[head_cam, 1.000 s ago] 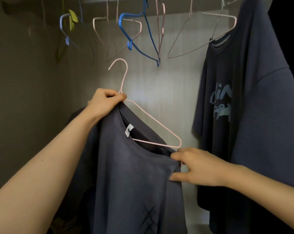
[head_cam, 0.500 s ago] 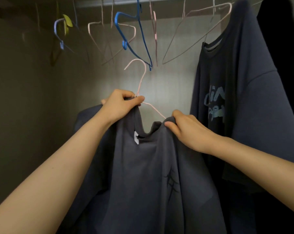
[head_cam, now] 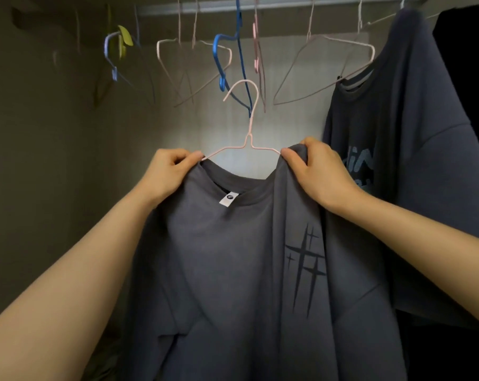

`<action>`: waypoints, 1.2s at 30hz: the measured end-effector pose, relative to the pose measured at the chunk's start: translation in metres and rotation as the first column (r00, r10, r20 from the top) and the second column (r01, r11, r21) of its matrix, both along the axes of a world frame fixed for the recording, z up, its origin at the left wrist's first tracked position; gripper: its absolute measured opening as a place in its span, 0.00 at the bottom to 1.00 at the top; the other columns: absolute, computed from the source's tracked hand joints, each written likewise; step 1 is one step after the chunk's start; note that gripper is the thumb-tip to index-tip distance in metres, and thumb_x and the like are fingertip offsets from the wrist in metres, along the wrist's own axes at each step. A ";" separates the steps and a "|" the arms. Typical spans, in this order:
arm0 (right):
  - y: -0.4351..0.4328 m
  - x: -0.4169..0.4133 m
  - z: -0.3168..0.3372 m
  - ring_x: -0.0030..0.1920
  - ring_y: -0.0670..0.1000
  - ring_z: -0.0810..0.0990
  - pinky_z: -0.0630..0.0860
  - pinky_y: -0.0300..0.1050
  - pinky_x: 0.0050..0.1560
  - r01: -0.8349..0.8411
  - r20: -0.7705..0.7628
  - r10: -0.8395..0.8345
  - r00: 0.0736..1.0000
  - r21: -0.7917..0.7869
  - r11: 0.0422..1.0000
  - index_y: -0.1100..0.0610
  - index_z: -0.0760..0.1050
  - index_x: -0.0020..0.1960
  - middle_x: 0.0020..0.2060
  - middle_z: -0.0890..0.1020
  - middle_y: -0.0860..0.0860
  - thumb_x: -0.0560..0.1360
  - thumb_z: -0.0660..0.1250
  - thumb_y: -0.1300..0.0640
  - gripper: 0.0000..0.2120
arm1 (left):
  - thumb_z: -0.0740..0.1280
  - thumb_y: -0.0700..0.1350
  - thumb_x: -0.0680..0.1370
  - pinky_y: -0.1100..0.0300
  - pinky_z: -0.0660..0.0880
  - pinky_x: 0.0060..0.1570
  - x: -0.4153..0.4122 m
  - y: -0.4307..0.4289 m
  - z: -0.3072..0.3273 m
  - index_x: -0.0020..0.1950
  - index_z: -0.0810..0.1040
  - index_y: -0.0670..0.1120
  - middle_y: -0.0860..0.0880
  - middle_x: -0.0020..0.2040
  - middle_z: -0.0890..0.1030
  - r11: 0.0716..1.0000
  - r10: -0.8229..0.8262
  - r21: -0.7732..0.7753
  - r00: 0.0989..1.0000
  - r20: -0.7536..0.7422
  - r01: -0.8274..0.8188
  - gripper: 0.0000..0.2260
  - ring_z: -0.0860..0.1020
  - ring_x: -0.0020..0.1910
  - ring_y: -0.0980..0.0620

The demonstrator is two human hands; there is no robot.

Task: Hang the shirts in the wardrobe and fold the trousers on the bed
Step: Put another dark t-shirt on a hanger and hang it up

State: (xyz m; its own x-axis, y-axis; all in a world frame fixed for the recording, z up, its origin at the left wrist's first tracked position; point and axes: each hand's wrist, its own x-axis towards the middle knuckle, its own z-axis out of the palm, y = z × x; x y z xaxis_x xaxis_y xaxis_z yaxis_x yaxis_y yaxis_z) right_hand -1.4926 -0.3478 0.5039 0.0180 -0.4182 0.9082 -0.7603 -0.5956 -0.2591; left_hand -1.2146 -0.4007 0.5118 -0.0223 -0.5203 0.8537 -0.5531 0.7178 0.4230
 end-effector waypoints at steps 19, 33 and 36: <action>0.001 -0.016 0.010 0.40 0.43 0.76 0.68 0.38 0.40 -0.087 -0.411 0.082 0.908 0.007 0.996 0.49 0.75 0.47 0.36 0.79 0.46 0.79 0.61 0.45 0.09 | 0.62 0.45 0.83 0.64 0.68 0.44 -0.001 -0.003 0.001 0.51 0.83 0.37 0.49 0.42 0.79 0.996 0.017 0.089 1.000 -0.005 -0.016 0.14 0.75 0.42 0.55; 0.001 -0.033 0.015 0.39 0.47 0.76 0.73 0.49 0.42 0.134 -0.232 -0.129 0.964 0.007 0.991 0.46 0.72 0.41 0.37 0.79 0.45 0.73 0.62 0.35 0.15 | 0.59 0.53 0.83 0.49 0.73 0.46 -0.003 0.008 0.004 0.42 0.79 0.45 0.46 0.37 0.79 0.923 0.382 -0.106 0.915 0.130 -0.371 0.17 0.76 0.45 0.38; 0.010 -0.041 0.012 0.38 0.46 0.77 0.75 0.49 0.42 0.198 -0.247 -0.184 0.952 0.035 0.980 0.44 0.72 0.44 0.34 0.78 0.42 0.68 0.63 0.31 0.17 | 0.60 0.51 0.83 0.48 0.74 0.48 0.001 0.007 0.004 0.42 0.81 0.44 0.45 0.38 0.80 0.952 0.299 -0.088 0.951 0.076 -0.292 0.16 0.77 0.45 0.40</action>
